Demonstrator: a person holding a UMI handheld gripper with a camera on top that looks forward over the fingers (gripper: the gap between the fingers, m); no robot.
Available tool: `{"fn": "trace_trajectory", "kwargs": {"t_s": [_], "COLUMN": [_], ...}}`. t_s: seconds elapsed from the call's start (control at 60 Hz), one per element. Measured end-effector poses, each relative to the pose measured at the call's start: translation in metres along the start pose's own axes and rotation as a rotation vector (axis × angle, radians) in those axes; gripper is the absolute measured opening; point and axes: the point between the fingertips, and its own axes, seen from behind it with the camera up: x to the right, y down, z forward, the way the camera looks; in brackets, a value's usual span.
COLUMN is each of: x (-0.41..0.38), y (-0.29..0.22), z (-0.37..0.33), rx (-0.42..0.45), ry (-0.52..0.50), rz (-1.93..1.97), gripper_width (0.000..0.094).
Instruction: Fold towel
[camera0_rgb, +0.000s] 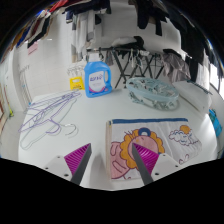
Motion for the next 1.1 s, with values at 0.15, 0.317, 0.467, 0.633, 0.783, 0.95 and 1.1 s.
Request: {"fn": "trace_trajectory", "kwargs": {"t_s": [0.15,0.317,0.467,0.633,0.783,0.95,1.1], "x": [0.004,-0.005,0.007,0.005,0.060,0.155,0.235], "y": [0.009,0.006,0.003,-0.013,-0.069,-0.091,-0.067], "z": [0.020,0.021,0.025,0.010,-0.031,-0.052,-0.044], "rx": [-0.042,-0.027,-0.050,-0.079,0.013,0.043,0.001], "ry": [0.027,-0.003,0.055,-0.064,-0.060,0.028,0.124], "rz": [-0.020,-0.082,-0.158,-0.035,0.007,0.050,0.079], "gripper_width": [0.0834,0.0575,0.0030,0.0027,0.0028,0.0027,0.0030]}}
